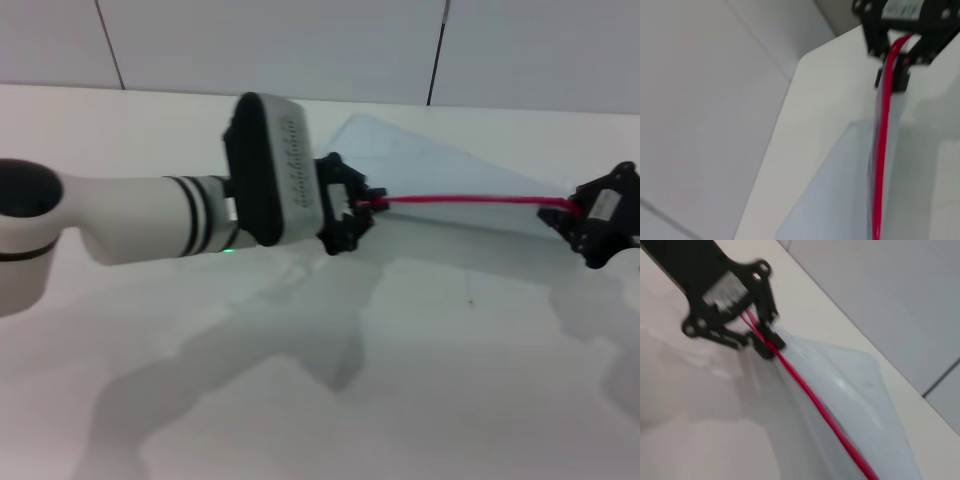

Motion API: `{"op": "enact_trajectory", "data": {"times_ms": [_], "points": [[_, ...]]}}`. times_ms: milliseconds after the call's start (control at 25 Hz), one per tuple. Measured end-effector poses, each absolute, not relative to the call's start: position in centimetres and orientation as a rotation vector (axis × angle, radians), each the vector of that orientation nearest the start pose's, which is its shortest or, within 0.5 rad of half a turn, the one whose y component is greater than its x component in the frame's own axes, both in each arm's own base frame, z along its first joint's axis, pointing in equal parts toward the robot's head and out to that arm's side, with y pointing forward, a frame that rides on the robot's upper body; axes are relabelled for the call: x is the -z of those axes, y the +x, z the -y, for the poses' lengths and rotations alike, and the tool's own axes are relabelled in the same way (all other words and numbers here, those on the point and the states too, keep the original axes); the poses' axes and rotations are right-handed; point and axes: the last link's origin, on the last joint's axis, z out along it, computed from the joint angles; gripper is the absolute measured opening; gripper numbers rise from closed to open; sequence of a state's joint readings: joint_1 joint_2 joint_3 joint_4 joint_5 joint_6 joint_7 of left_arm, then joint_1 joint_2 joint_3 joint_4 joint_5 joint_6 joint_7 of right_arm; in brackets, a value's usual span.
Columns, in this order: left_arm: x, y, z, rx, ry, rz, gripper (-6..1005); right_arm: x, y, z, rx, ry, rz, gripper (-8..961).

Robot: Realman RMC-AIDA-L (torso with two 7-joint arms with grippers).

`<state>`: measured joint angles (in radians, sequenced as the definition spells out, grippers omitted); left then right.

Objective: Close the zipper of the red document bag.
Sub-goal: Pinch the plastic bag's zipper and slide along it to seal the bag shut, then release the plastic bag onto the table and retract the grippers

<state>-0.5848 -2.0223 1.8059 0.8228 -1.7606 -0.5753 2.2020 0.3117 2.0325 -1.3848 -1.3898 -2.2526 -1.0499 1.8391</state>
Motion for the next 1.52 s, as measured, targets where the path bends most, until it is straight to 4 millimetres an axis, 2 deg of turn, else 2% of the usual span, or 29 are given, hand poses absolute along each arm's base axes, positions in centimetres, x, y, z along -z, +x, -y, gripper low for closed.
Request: {"op": "enact_trajectory", "data": {"times_ms": [520,760,1200,1400,1520], "points": [[4.6,-22.0,-38.8,0.127,-2.405,-0.191,83,-4.2,24.3,-36.2,0.148,-2.447,-0.267,55],[4.5,-22.6,-38.6,0.123,-2.401,-0.172,84,-4.3,24.7,-36.2,0.161,-2.441,-0.276,56],[4.0,-22.4,-38.9,0.125,-2.365,-0.166,80,-4.0,24.5,-36.3,0.16,-2.456,-0.286,57],[2.7,-22.2,-39.5,0.187,-2.303,-0.078,126,-4.3,24.7,-36.5,0.149,-2.44,-0.353,58],[1.7,-22.1,-39.4,0.252,-2.258,-0.007,180,-4.2,24.7,-36.2,0.139,-2.45,-0.365,215]]}}
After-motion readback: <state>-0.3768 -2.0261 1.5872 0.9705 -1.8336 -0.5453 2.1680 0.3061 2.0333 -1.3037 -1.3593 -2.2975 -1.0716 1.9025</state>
